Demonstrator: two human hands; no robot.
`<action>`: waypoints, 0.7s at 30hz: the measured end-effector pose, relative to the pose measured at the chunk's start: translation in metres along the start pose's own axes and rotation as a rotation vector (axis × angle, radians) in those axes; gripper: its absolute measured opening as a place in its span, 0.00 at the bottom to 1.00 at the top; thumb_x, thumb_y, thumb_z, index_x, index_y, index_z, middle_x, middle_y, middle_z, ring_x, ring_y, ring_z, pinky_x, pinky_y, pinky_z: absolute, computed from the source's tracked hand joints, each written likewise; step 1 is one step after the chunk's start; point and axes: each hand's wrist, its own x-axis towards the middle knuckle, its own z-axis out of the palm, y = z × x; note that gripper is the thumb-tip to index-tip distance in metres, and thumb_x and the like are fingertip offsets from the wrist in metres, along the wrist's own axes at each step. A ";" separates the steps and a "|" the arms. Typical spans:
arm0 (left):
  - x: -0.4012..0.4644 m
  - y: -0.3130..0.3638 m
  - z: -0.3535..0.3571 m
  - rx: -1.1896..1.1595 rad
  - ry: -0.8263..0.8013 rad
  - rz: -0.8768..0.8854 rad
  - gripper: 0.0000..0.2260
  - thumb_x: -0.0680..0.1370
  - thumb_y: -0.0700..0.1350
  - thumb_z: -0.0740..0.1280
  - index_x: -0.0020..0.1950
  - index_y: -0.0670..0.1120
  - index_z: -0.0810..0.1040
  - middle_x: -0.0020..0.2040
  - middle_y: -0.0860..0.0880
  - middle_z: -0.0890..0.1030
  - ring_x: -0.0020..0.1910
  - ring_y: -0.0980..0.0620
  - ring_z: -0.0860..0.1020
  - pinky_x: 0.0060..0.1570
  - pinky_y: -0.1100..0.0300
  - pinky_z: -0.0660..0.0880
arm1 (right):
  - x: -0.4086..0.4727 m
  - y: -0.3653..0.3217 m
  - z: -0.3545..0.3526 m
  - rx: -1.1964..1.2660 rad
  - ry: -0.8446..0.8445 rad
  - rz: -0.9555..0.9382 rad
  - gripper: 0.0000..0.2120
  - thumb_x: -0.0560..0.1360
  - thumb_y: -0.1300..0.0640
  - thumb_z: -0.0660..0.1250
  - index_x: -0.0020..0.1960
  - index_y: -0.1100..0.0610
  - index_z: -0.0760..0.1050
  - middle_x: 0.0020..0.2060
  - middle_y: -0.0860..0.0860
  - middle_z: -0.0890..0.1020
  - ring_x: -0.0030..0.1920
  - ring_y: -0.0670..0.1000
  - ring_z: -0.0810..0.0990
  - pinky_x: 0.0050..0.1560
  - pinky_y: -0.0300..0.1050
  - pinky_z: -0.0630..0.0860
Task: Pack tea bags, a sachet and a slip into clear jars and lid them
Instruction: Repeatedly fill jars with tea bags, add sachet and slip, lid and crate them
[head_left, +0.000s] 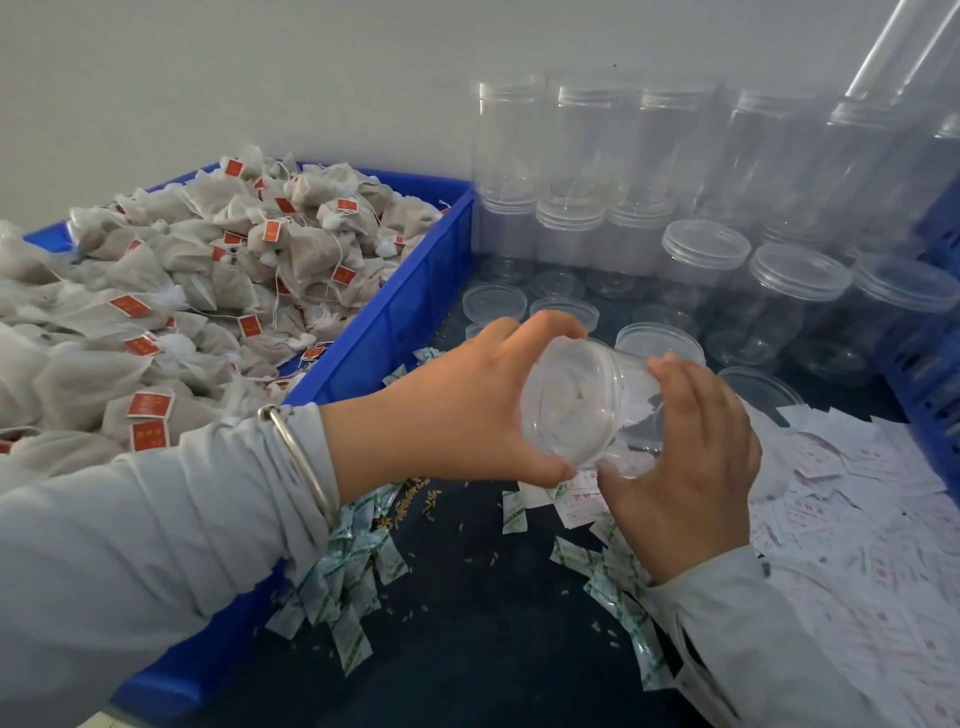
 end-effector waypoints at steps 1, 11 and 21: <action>0.001 0.000 0.000 -0.007 -0.003 -0.019 0.40 0.62 0.60 0.76 0.65 0.64 0.55 0.55 0.56 0.67 0.46 0.60 0.74 0.42 0.67 0.74 | 0.000 -0.001 0.000 -0.010 0.006 -0.007 0.46 0.52 0.62 0.80 0.66 0.55 0.63 0.62 0.56 0.72 0.65 0.57 0.66 0.64 0.62 0.63; 0.016 -0.013 -0.005 -0.705 -0.142 -0.607 0.36 0.61 0.67 0.62 0.63 0.51 0.62 0.39 0.43 0.80 0.30 0.51 0.81 0.37 0.54 0.81 | 0.004 0.008 -0.007 -0.130 0.142 0.093 0.34 0.63 0.64 0.73 0.65 0.58 0.63 0.64 0.60 0.71 0.66 0.59 0.64 0.64 0.69 0.62; 0.021 -0.029 -0.027 -1.192 0.050 -0.750 0.17 0.77 0.50 0.59 0.61 0.40 0.69 0.39 0.41 0.82 0.34 0.46 0.82 0.36 0.55 0.80 | 0.003 0.015 -0.009 -0.002 0.158 0.203 0.40 0.60 0.66 0.76 0.66 0.57 0.61 0.63 0.64 0.71 0.65 0.59 0.63 0.62 0.66 0.63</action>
